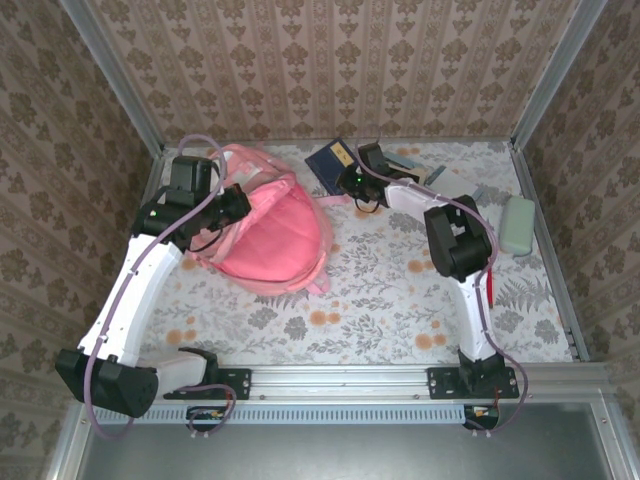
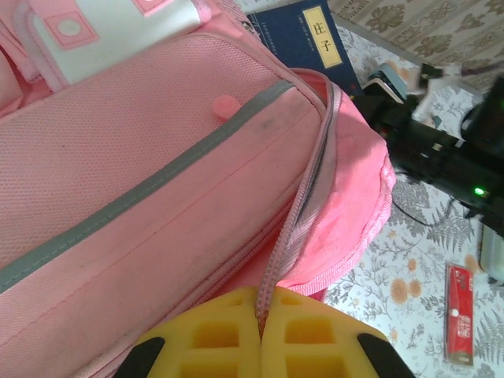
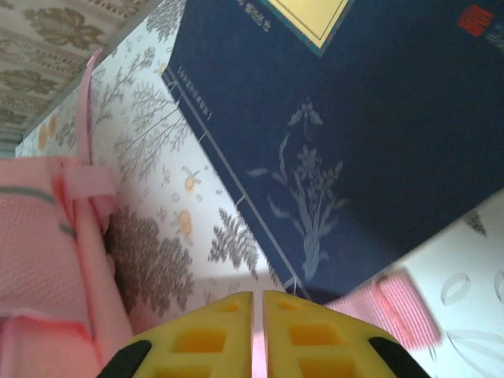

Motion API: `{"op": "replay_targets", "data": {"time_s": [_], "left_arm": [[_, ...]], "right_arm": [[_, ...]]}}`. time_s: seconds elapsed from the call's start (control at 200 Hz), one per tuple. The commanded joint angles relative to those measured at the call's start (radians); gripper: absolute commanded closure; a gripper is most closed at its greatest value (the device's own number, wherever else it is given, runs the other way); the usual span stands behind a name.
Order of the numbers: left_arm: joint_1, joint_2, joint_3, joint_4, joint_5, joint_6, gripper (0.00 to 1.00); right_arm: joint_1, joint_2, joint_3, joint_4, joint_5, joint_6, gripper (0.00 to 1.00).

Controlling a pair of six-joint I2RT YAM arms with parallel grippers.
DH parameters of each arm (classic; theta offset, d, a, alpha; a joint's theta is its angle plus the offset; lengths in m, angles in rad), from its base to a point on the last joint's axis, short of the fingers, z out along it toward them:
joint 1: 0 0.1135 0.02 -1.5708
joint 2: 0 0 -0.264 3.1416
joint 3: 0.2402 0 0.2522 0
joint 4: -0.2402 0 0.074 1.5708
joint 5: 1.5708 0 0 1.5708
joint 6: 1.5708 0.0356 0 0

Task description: Pack the student bag

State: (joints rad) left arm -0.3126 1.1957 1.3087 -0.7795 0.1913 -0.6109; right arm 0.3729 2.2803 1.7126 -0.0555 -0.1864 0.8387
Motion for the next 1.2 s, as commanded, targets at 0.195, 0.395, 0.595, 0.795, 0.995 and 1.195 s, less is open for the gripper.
{"op": "replay_targets", "data": {"time_s": [0.195, 0.395, 0.595, 0.795, 0.995, 1.195], "left_arm": [[-0.006, -0.024, 0.032, 0.002, 0.022, -0.040, 1.00], [-0.008, -0.022, 0.021, 0.004, 0.025, -0.041, 1.00], [-0.008, -0.021, 0.035, -0.010, 0.013, -0.032, 1.00], [-0.008, -0.018, 0.046, -0.015, 0.001, -0.014, 1.00], [0.002, -0.012, 0.074, -0.030, -0.001, 0.019, 1.00], [0.013, 0.004, 0.071, -0.018, 0.013, 0.030, 1.00]], "right_arm": [[-0.027, 0.169, 0.244, -0.092, 0.088, 0.038, 0.89], [-0.052, 0.308, 0.479, -0.344, 0.037, -0.011, 0.89], [-0.051, 0.307, 0.462, -0.470, 0.014, -0.029, 0.89], [-0.036, 0.211, 0.314, -0.518, 0.015, -0.047, 0.92], [-0.004, 0.012, 0.002, -0.409, 0.010, -0.014, 0.92], [0.024, -0.177, -0.332, -0.309, 0.017, 0.044, 0.91]]}}
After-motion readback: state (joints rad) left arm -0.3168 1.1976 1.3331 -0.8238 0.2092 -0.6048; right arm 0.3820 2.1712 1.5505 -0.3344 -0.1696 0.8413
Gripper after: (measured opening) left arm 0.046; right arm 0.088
